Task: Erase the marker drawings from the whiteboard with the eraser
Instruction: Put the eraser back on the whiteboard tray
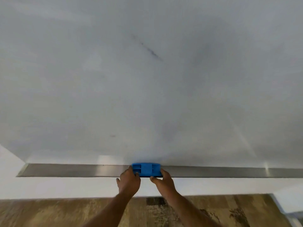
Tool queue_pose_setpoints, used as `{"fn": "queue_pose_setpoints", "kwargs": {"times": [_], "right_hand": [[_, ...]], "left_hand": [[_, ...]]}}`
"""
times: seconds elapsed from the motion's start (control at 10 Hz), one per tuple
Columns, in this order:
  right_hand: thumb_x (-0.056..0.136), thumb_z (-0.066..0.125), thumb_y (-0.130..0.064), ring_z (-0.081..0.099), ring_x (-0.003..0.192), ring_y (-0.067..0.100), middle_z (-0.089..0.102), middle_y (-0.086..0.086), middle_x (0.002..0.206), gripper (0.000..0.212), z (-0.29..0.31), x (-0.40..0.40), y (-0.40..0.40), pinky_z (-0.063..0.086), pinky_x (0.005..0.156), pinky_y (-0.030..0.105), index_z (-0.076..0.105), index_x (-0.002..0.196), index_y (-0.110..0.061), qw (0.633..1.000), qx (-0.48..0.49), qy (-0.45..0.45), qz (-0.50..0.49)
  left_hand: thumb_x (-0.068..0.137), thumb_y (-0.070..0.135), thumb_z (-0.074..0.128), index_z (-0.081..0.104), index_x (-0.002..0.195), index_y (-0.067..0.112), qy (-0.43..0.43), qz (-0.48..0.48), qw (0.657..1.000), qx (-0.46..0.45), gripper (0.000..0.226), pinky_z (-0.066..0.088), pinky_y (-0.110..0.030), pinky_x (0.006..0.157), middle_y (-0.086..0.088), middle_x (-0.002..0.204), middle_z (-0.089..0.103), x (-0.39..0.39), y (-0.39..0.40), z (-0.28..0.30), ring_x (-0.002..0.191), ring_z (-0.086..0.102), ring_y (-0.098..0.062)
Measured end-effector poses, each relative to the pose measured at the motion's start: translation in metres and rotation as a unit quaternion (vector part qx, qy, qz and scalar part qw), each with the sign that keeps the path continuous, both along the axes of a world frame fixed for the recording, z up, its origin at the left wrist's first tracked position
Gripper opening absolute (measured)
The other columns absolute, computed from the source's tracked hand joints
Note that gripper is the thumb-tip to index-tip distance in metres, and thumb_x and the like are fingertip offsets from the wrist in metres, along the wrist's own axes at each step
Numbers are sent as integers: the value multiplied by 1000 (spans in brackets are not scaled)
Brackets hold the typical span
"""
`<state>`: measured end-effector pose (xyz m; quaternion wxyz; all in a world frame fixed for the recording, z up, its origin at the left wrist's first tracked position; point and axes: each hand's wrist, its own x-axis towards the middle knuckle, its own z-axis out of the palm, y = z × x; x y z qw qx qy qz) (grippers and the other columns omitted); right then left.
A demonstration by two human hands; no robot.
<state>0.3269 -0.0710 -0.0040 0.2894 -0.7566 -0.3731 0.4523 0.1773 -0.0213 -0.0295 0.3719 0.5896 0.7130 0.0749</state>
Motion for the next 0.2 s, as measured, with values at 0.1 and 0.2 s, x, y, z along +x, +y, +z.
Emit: {"fn": "queue_pose_setpoints", "kwargs": {"times": [0.1, 0.2], "right_hand": [[94, 75, -29, 53, 121, 11, 54, -10, 127, 55, -2, 5, -4, 43, 103, 25, 48, 142, -26, 999, -26, -30, 9], [94, 75, -34, 48, 139, 18, 48, -3, 150, 69, -5, 11, -7, 43, 110, 29, 39, 152, -24, 998, -50, -48, -5]], "left_hand": [[112, 25, 50, 52, 148, 20, -15, 14, 1000, 12, 36, 41, -47, 122, -2, 139, 68, 3, -3, 1, 132, 62, -24], [111, 26, 52, 48, 152, 19, -8, 9, 999, 36, 42, 40, -49, 123, -2, 140, 67, 1, -5, -2, 134, 60, -25]]}}
